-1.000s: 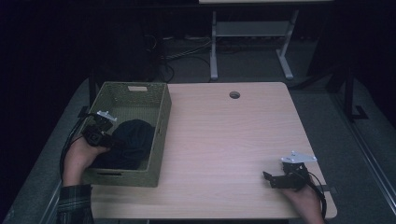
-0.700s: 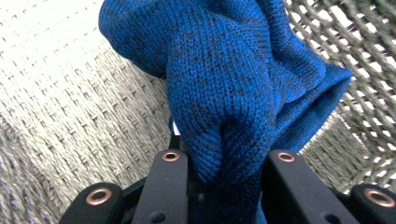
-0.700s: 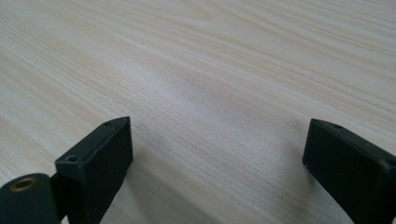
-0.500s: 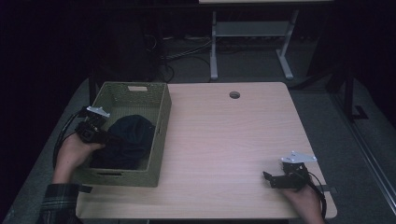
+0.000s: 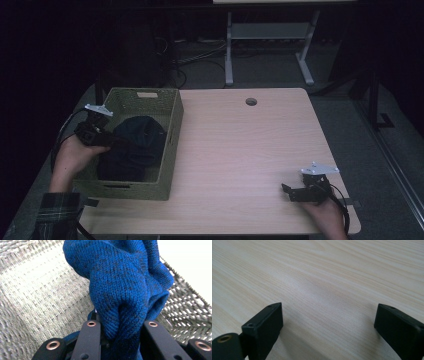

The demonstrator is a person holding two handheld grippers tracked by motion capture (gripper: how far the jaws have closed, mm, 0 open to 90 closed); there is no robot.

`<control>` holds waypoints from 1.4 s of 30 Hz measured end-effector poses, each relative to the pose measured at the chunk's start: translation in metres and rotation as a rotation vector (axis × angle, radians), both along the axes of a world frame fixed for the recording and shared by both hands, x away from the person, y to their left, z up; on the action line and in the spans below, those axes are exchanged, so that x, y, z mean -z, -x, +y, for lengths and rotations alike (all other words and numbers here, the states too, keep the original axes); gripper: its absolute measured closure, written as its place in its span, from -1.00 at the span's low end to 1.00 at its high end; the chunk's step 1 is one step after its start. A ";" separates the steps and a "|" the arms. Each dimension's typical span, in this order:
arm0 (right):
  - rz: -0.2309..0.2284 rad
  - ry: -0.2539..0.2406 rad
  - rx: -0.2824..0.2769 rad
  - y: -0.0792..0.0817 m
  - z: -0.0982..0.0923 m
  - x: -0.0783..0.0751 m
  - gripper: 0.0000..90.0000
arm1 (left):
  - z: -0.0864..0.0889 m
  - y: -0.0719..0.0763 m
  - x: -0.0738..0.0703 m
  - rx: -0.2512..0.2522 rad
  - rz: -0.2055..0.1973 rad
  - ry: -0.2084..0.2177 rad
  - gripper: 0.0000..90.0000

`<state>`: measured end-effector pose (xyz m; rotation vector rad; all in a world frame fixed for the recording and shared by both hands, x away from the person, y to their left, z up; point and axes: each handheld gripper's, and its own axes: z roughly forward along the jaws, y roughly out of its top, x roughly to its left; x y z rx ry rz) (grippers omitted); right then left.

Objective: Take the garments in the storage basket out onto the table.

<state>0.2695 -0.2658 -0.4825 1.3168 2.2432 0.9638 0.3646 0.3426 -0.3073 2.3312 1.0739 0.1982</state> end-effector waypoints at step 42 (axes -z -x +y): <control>0.000 -0.002 0.000 0.000 0.000 0.000 -0.82 | -0.020 0.009 -0.097 0.028 -0.139 0.010 0.69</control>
